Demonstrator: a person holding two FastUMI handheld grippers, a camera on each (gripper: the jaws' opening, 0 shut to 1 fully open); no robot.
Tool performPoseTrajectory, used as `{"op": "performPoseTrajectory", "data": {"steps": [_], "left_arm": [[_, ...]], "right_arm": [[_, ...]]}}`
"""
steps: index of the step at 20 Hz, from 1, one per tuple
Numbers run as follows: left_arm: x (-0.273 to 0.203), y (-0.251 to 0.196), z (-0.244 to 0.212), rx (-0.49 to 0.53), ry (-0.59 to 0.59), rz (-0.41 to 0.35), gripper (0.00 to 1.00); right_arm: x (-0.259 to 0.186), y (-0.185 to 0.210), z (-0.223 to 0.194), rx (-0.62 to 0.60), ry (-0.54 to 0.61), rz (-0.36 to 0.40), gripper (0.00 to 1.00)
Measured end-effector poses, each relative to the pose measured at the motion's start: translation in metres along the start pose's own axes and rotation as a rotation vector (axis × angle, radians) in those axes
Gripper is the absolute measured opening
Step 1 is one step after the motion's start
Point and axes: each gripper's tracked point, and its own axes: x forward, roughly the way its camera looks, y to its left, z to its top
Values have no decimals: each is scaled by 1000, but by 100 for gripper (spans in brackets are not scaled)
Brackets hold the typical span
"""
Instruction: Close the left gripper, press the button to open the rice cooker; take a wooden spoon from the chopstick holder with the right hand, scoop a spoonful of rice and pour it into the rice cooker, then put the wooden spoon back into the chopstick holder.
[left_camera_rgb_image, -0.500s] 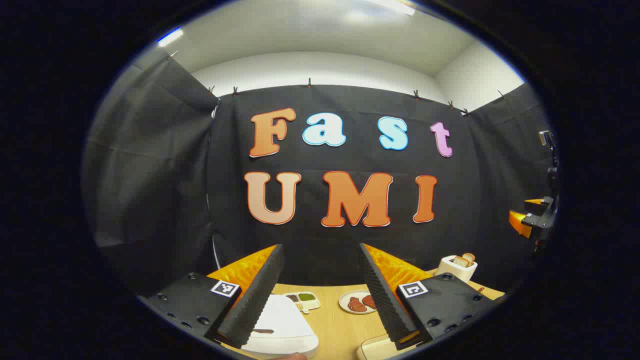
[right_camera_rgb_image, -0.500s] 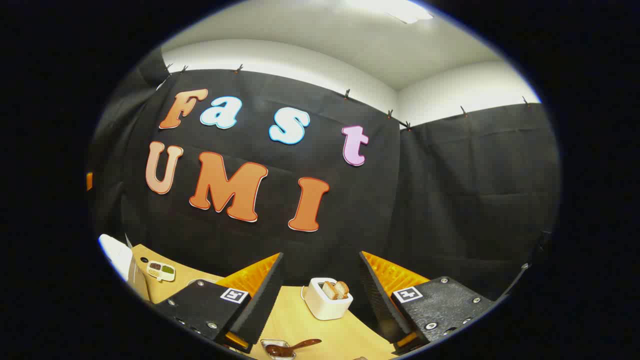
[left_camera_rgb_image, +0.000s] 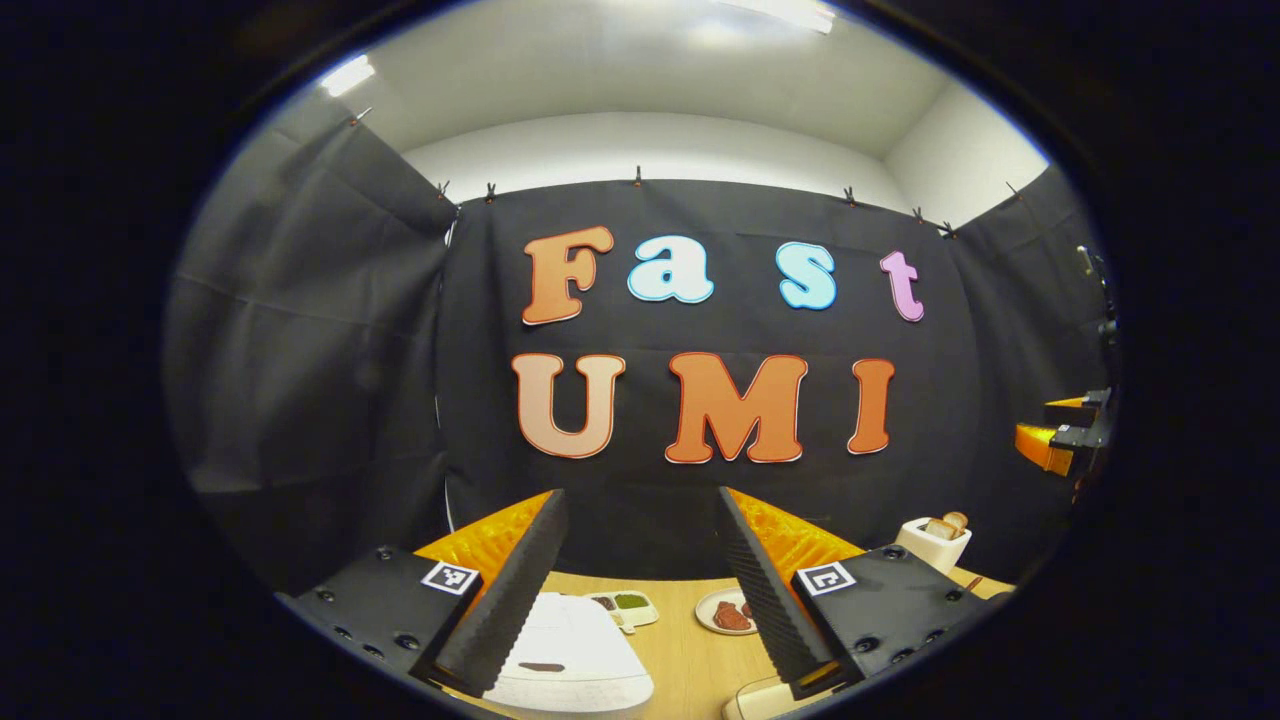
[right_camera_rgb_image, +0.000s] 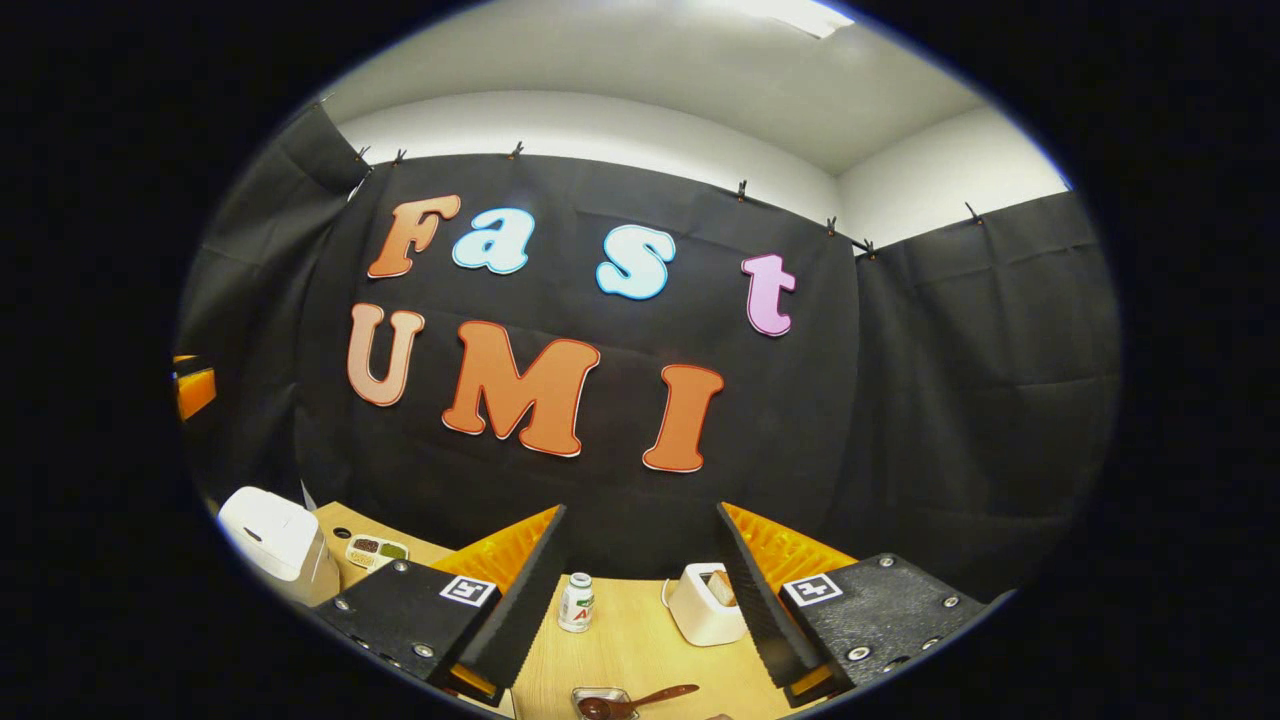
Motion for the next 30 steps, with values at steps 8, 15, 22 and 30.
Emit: {"op": "performPoseTrajectory", "data": {"steps": [8,15,22,30], "left_arm": [[-7,-3,9,17,8,56,100],[-2,-2,27,17,-31,48,100],[19,-14,45,27,-75,-4,100],[50,4,76,-85,-126,-22,99]], "right_arm": [[10,-8,-14,14,9,49,89],[9,2,-16,25,14,72,89],[21,13,-12,24,18,65,89],[31,38,2,87,8,89,89]]}}
